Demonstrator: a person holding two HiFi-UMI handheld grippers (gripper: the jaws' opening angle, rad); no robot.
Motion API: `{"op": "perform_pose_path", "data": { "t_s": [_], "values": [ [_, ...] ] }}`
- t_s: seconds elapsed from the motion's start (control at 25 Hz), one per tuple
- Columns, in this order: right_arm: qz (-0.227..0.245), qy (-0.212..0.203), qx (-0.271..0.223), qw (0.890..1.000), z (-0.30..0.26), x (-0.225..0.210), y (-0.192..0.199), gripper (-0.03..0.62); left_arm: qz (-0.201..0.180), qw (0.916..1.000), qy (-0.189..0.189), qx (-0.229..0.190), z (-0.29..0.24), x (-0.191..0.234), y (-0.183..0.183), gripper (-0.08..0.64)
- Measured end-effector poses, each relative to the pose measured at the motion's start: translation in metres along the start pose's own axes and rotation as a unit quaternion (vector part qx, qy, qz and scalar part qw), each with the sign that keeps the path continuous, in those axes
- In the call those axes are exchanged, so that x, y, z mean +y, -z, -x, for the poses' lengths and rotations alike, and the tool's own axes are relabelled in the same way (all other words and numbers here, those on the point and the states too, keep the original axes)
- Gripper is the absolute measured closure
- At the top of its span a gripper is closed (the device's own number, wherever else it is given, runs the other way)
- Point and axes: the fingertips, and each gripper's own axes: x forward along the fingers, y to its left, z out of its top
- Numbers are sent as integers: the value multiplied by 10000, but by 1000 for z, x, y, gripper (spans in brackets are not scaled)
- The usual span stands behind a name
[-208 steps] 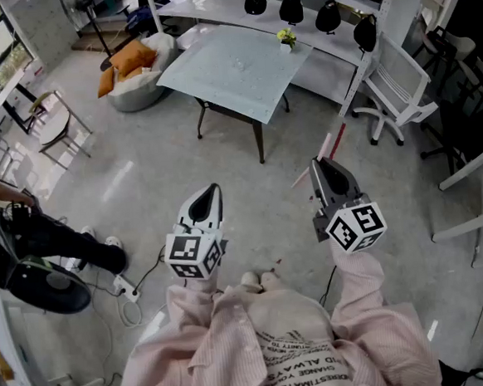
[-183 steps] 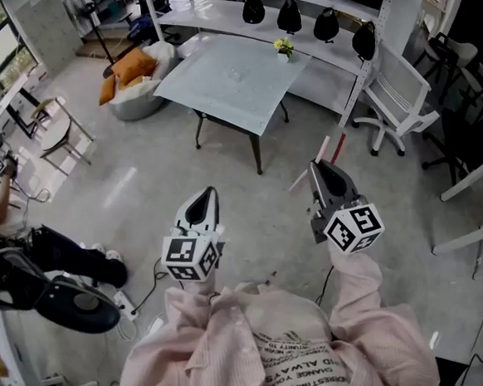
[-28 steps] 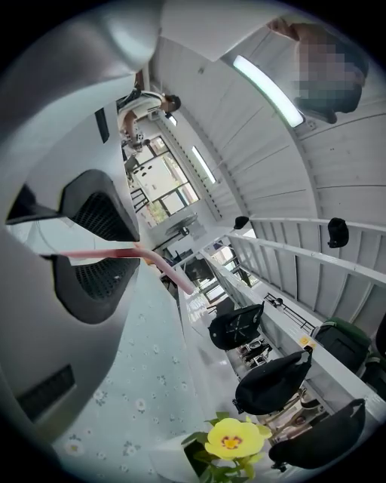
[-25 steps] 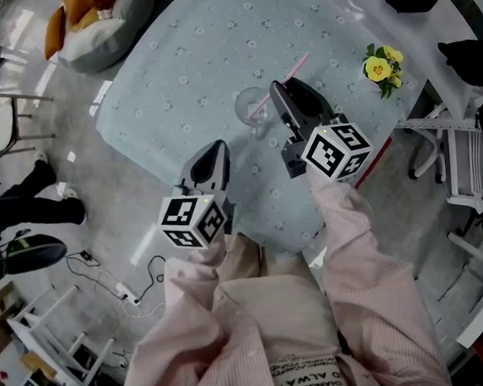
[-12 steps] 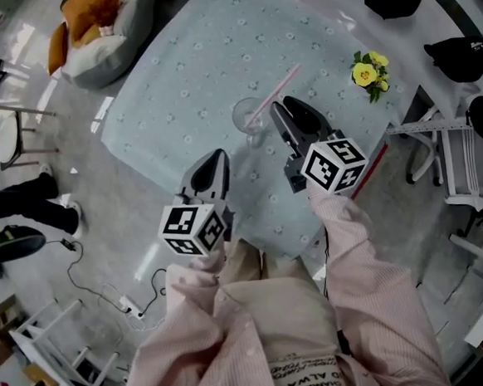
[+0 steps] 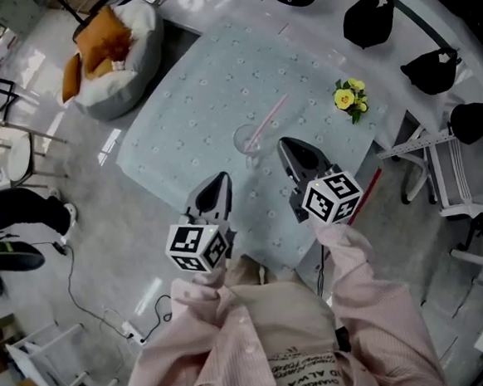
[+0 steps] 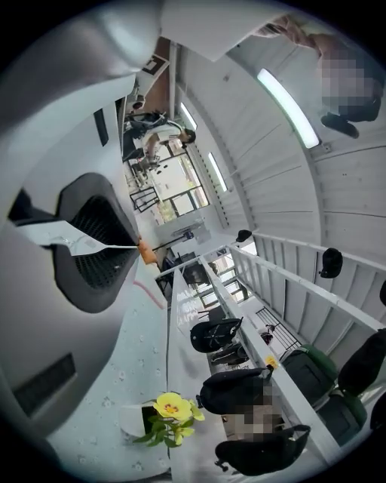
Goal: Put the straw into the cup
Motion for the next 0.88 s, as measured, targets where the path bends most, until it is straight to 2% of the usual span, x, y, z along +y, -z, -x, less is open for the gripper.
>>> {"op": "perform_pose_path", "data": {
  "t_s": [0.6, 0.88],
  "values": [
    [588, -248, -223, 9977, 60, 51, -35, 591, -762, 9954, 362, -448, 41, -44, -45, 561],
    [803, -353, -458, 9951, 79, 75, -53, 591, -887, 9933, 339, -662, 62, -48, -59, 561]
  ]
}}
